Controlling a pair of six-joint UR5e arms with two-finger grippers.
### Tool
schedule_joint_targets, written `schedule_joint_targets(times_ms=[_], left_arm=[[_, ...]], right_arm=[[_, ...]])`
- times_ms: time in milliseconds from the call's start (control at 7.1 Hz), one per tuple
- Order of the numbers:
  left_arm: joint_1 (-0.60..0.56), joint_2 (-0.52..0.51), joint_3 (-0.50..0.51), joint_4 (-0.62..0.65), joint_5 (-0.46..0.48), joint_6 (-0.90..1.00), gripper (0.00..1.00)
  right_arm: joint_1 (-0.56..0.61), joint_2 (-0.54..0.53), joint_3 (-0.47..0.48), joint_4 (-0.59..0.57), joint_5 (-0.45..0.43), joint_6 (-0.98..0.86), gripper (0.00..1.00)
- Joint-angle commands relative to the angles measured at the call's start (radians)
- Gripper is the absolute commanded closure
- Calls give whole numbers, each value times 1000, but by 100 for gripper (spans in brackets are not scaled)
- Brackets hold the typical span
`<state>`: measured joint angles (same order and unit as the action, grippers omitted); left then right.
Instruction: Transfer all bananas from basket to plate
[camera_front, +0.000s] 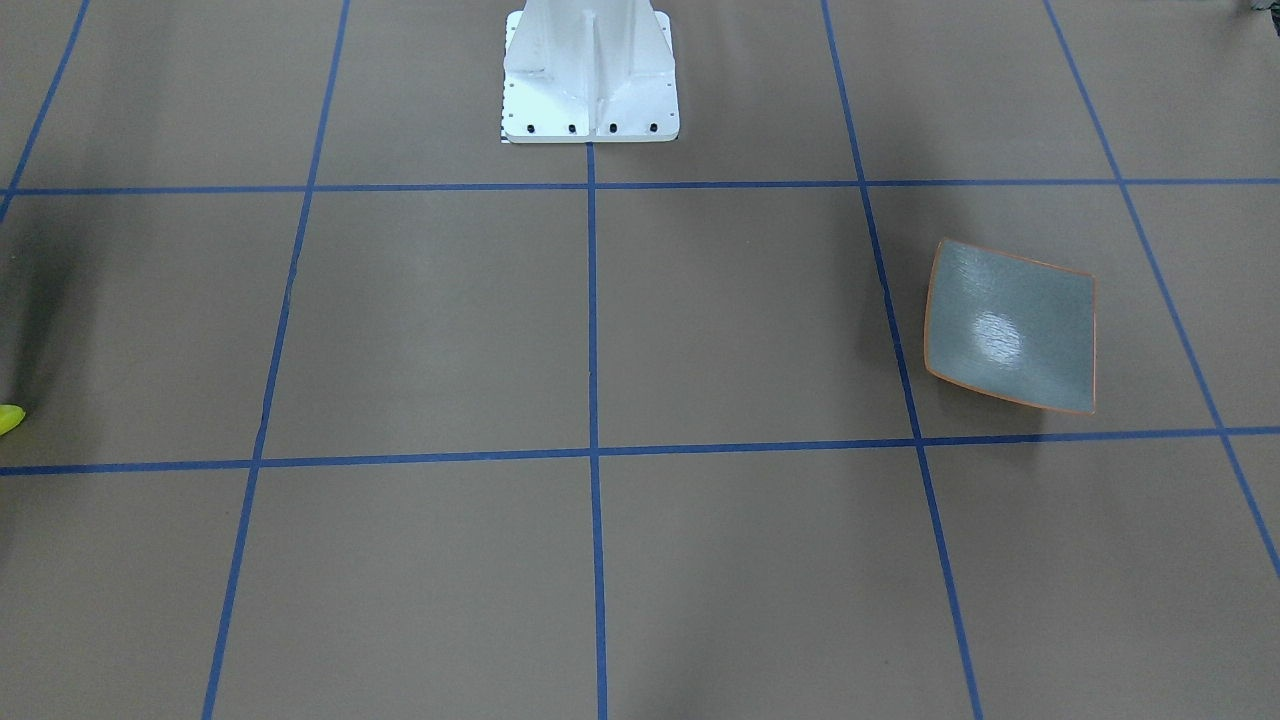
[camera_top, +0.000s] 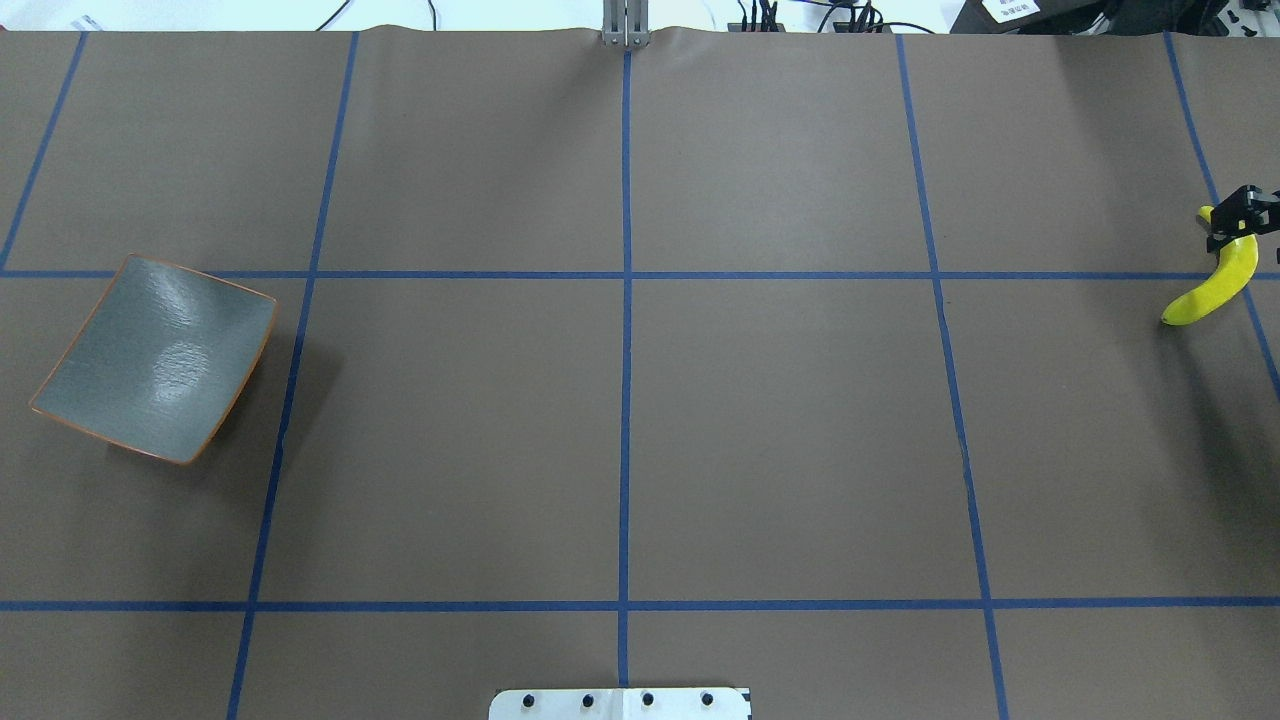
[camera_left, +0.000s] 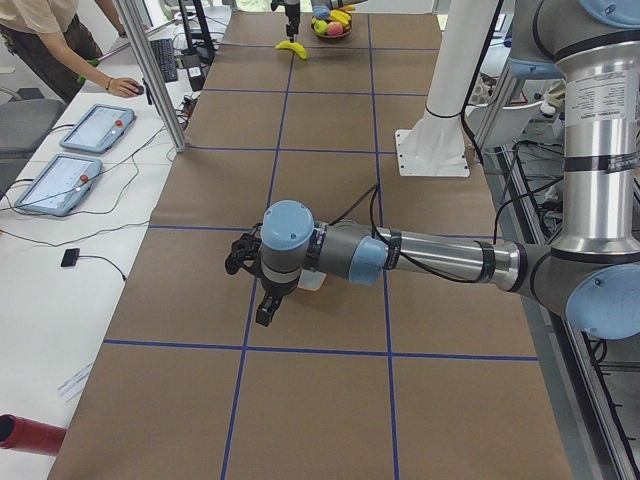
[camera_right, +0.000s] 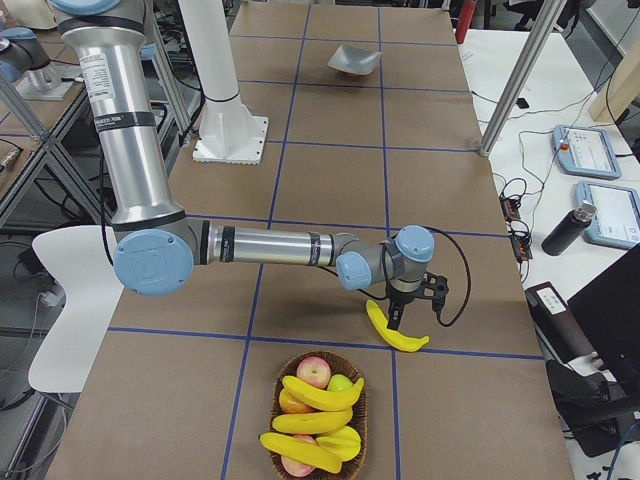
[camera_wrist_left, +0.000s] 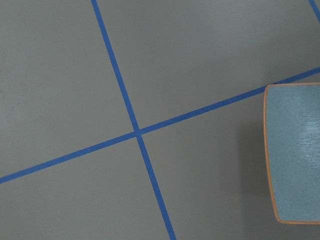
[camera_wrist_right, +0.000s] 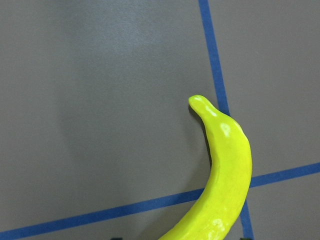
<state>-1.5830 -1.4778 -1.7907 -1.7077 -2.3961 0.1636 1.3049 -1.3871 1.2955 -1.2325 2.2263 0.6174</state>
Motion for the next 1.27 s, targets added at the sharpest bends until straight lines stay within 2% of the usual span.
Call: schedule_joint_targets(times_ms=[0,141,423,1127], left_arm=[[0,1,-4,0,0,1,0],[0,1,-4,-1,0,2,0],[-2,2,-4,-1,0,2,0],[-2,-1,-6,-1,0,1,0]], right_arm=[[-6,-10,-72,135,-14,112,18],[-9,-24,-85,193,-19,140,18],[-54,-10,-73,202,-22,247,19],[-81,-41,-67,209,-54,234,23]])
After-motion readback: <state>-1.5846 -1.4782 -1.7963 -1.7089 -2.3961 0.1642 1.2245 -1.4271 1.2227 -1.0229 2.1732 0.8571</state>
